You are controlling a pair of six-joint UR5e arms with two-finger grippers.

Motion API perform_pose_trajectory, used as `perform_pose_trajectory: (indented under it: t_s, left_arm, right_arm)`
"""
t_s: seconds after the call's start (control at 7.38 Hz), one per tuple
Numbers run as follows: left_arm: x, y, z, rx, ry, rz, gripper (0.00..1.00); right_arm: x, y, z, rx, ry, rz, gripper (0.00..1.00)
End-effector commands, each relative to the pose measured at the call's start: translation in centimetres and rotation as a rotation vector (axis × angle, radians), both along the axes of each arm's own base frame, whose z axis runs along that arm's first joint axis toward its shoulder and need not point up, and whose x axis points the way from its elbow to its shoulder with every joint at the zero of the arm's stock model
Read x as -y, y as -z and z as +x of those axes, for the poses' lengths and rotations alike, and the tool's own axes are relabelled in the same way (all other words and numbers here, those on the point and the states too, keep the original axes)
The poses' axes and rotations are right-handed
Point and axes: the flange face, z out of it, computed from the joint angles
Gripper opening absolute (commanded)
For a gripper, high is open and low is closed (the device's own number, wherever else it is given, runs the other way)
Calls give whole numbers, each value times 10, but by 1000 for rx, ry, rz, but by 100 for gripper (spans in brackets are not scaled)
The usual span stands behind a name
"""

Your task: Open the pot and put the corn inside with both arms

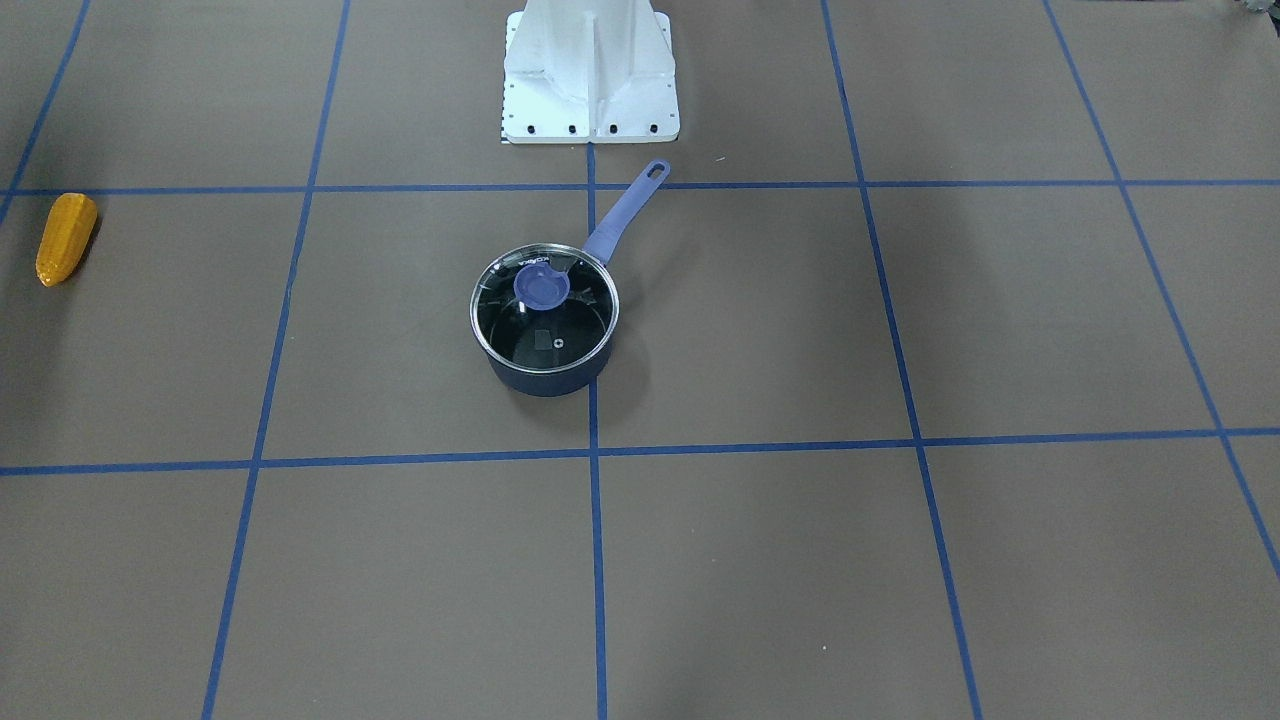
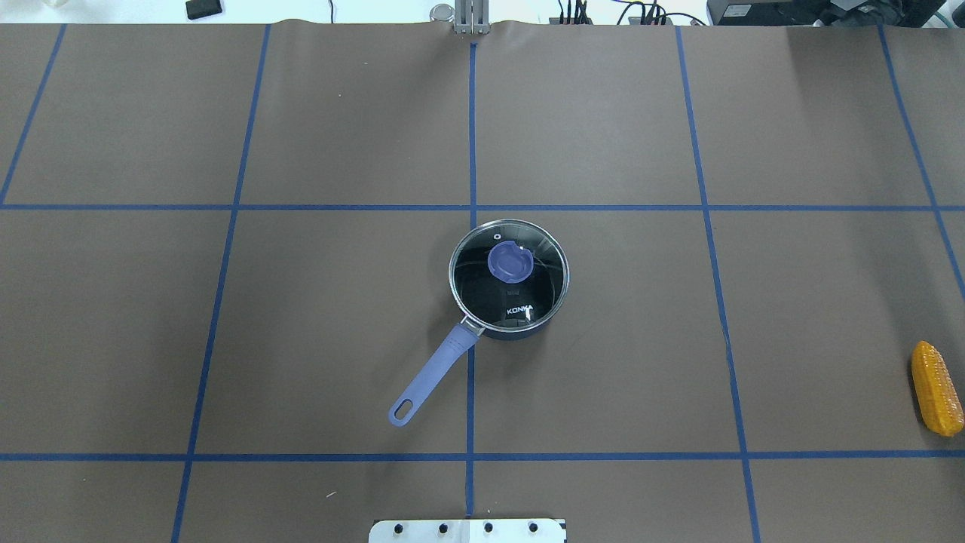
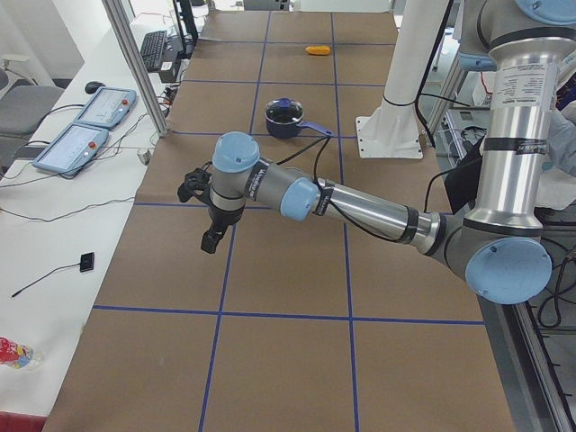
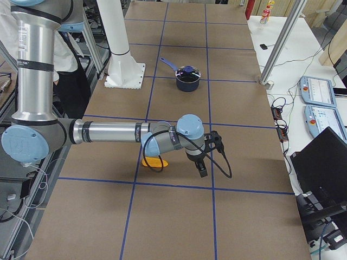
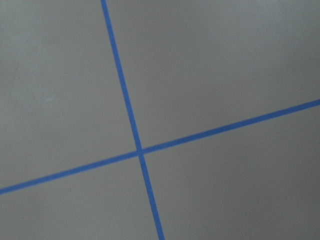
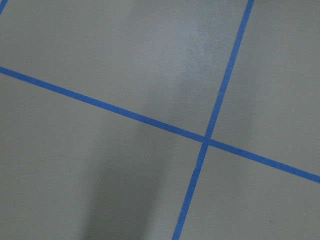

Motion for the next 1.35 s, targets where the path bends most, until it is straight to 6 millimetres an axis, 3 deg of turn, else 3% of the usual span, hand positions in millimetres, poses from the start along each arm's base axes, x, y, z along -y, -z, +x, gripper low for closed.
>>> perform_pose_trajectory:
  t_s: [0.0,0.27,0.41,0.54,0.68,0.81,1.08,1.22]
  left_arm:
    - [22,62,60,-65,-15,65,98]
    - [29,103,123,-139,29,-37,100]
    - [35,140,178,-159,28,-111,100]
    - [40,189,236,-150,38,-192,99]
    - [28,240,306,-131,49,-262,99]
    - [3,269,371,-133,37,-288,99]
    - [-33,321,445,-152,68,-373,99]
    - [-50,358,485,-107,102,-411,99]
  right_arm:
    - [10,19,-1,23,-65,-33,100]
    - [10,18,-3,23,-63,-36,100]
    - [11,18,-4,23,-61,-35,100]
    - [10,18,-4,24,-60,-35,100]
    - [10,17,-4,23,-61,-36,100]
    - [8,15,-4,24,-60,-41,100]
    - [7,14,-4,24,-60,-44,100]
    - [8,14,-4,22,-59,-42,100]
